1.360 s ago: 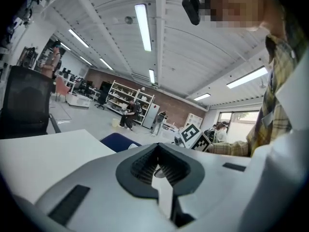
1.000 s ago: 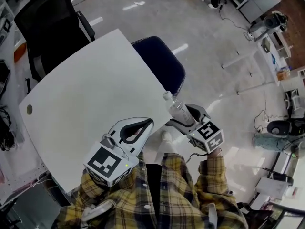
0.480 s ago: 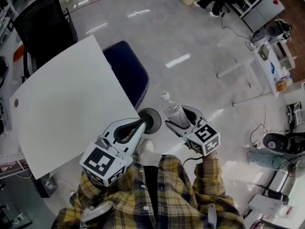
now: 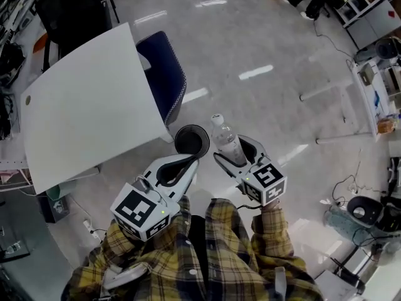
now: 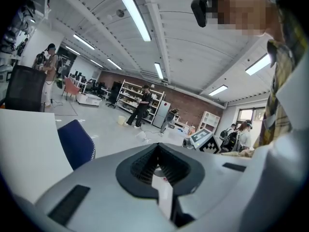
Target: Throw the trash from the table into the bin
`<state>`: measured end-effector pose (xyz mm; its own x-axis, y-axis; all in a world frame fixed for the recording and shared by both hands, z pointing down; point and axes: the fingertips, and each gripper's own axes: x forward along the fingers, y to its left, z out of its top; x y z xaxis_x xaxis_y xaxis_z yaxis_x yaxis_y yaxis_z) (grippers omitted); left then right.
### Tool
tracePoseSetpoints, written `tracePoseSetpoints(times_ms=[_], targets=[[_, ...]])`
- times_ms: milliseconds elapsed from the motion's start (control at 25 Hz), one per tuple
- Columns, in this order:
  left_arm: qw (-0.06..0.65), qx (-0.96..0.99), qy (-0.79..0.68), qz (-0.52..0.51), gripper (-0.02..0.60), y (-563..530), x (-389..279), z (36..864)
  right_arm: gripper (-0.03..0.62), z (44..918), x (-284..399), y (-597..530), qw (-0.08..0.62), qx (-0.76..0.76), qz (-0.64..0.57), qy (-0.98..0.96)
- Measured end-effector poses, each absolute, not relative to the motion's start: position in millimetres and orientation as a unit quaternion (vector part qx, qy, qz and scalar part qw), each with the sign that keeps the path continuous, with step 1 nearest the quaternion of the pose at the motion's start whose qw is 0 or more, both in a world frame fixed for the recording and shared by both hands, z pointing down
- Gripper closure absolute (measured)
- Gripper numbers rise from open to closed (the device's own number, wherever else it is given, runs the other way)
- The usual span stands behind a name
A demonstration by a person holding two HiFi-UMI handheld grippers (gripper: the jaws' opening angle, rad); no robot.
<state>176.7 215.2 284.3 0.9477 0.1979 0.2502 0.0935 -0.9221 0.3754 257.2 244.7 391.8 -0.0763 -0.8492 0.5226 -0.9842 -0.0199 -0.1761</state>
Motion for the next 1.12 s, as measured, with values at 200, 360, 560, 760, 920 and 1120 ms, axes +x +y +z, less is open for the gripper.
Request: tracePoseSetpoints(times_ms=[200,360,560,760,920,1120], targets=[[0.192,0.971,0.041,0.137,0.574,212,186,284,0.289,392,256,235,0.103,0.669,0.256,-0.691],[0.204,0.968,0.035,0.143,0.574,212,188,294,0.289,405,258,234,0.094,0.671,0.27,-0.684],[0.209,0.961,0.047,0.173,0.574,212,184,322,0.289,429,255,230,0.094,0.673,0.295,-0.672],[0.217,0.957,0.053,0.185,0.574,199,182,354,0.289,477,250,219,0.107,0.664,0.32,-0.667],[0.228,0.952,0.049,0.198,0.574,183,174,401,0.289,534,244,204,0.109,0.66,0.342,-0.66],[0.243,0.941,0.063,0.226,0.574,184,167,485,0.289,625,239,187,0.116,0.652,0.373,-0.65]])
